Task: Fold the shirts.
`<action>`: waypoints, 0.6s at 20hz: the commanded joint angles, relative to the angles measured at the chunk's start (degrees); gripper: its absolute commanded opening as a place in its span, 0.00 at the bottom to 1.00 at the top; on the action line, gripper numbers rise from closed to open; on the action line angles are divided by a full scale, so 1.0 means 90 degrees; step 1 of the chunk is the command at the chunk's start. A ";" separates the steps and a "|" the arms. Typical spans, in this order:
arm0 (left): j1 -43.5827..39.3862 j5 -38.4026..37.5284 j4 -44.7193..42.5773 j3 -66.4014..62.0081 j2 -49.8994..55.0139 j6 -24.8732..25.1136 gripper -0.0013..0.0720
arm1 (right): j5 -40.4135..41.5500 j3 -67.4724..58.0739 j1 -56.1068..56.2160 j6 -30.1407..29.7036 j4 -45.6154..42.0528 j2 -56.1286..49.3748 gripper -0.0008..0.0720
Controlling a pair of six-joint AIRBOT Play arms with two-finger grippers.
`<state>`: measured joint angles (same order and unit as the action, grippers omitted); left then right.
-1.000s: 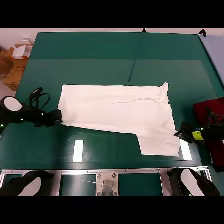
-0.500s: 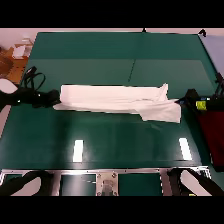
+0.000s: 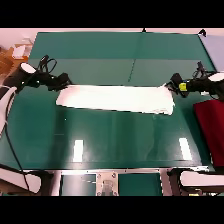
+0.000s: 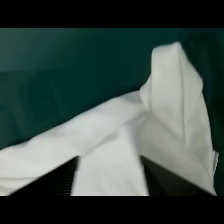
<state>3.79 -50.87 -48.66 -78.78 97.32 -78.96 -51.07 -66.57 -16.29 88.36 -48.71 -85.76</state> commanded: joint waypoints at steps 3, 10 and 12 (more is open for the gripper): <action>0.0549 -0.1433 0.0148 -0.1132 0.0437 0.0114 1.00 | -0.0665 -0.0935 -0.0724 -0.0780 -0.0066 -0.0549 0.82; 0.1583 -0.2875 0.0146 -0.2018 0.0437 -0.0335 1.00 | -0.2535 -0.0529 -0.1902 -0.2188 -0.0095 -0.1039 0.90; 0.1581 -0.3016 0.0172 -0.2018 0.0437 -0.0362 1.00 | -0.2550 -0.0362 -0.1826 -0.2633 0.0340 -0.1297 0.90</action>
<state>16.64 -74.30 -47.51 -95.81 101.21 -80.99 -70.39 -71.59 -31.79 71.31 -49.10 -94.74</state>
